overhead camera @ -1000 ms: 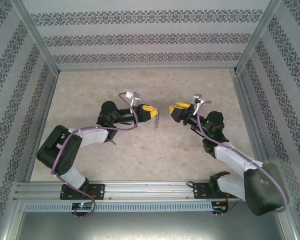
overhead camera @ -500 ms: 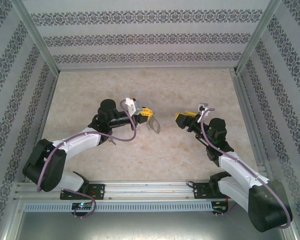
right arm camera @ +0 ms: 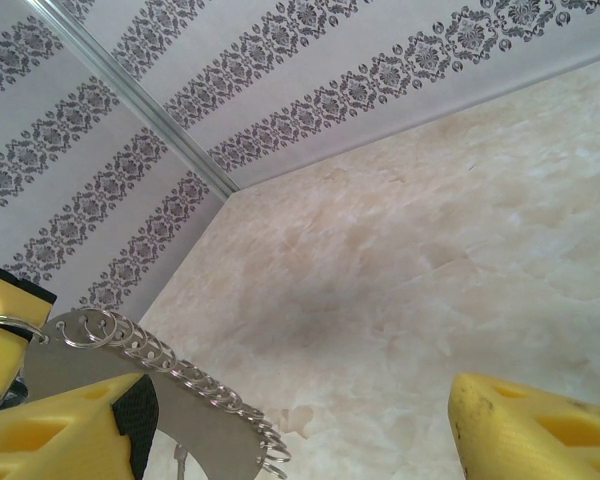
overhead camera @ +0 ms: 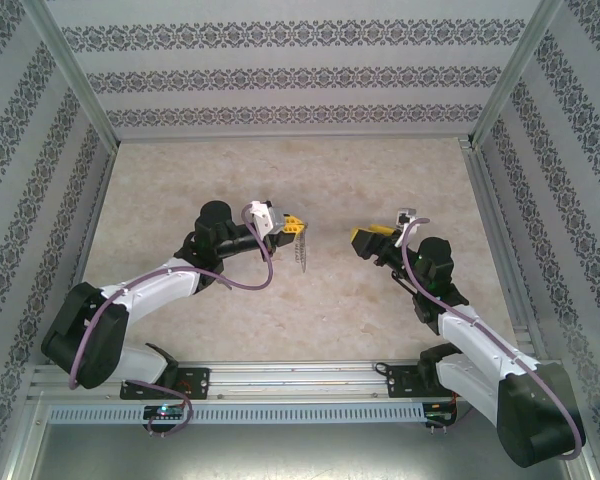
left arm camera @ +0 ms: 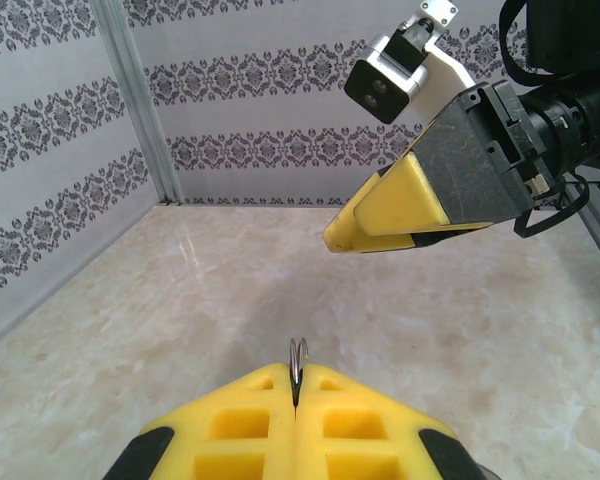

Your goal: Put the keys on the keyring

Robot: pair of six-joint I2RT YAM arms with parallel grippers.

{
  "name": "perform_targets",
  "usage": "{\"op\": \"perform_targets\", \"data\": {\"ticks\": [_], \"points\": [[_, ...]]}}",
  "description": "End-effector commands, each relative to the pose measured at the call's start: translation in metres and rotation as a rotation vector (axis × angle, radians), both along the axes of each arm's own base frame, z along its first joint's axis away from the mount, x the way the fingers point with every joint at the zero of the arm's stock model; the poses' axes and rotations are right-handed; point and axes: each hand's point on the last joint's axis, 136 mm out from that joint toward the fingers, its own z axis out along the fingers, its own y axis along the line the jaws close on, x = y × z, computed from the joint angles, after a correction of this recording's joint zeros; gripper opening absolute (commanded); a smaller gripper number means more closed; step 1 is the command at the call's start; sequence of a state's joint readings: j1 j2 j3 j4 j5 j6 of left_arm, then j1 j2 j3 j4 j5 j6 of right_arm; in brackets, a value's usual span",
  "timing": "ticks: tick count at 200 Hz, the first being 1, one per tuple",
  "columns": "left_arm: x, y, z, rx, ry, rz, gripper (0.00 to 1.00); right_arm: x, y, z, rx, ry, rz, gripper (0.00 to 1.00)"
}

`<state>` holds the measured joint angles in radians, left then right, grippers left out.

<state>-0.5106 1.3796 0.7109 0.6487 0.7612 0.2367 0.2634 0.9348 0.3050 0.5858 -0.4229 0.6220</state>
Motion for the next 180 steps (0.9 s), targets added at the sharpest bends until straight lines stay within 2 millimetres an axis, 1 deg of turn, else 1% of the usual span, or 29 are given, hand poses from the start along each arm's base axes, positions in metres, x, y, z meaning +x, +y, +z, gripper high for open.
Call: {"op": "perform_targets", "data": {"ticks": [1,31,43,54,72,83,113,139,149,150,151,154,180], "points": [[-0.008,-0.001,0.01,0.003,-0.045,-0.018,0.0,0.003,-0.002,0.002,-0.01,-0.019,-0.011,0.77],[-0.008,-0.001,0.012,0.0,-0.024,-0.015,0.0,0.003,0.004,0.004,-0.006,-0.019,0.015,0.77],[-0.006,0.0,0.013,-0.005,-0.011,-0.003,0.0,0.001,0.009,0.001,-0.007,-0.008,0.026,0.77],[0.0,0.001,0.013,-0.004,0.007,0.029,0.0,-0.003,0.015,-0.002,-0.009,0.004,0.049,0.77],[0.015,0.006,0.013,0.007,0.045,0.108,0.0,-0.016,0.032,-0.01,-0.031,0.018,0.103,0.77],[0.023,0.008,0.012,0.011,0.063,0.146,0.0,-0.025,0.043,-0.018,-0.061,0.037,0.127,0.77],[0.047,0.017,0.018,-0.002,0.102,0.24,0.0,-0.047,0.075,-0.034,-0.137,0.05,0.21,0.77],[0.069,0.032,0.027,-0.023,0.128,0.325,0.0,-0.063,0.101,-0.046,-0.205,0.054,0.271,0.76],[0.078,0.042,0.033,-0.044,0.137,0.36,0.0,-0.069,0.108,-0.058,-0.237,0.076,0.295,0.76],[0.079,0.043,0.033,-0.046,0.14,0.366,0.0,-0.07,0.109,-0.06,-0.241,0.079,0.297,0.76],[0.08,0.044,0.033,-0.048,0.142,0.37,0.0,-0.068,0.112,-0.054,-0.235,0.068,0.299,0.76],[0.083,0.047,0.035,-0.054,0.145,0.382,0.0,-0.067,0.116,-0.049,-0.232,0.059,0.304,0.76],[0.099,0.067,0.047,-0.077,0.141,0.436,0.0,-0.067,0.142,-0.062,-0.291,0.082,0.352,0.74]]}}
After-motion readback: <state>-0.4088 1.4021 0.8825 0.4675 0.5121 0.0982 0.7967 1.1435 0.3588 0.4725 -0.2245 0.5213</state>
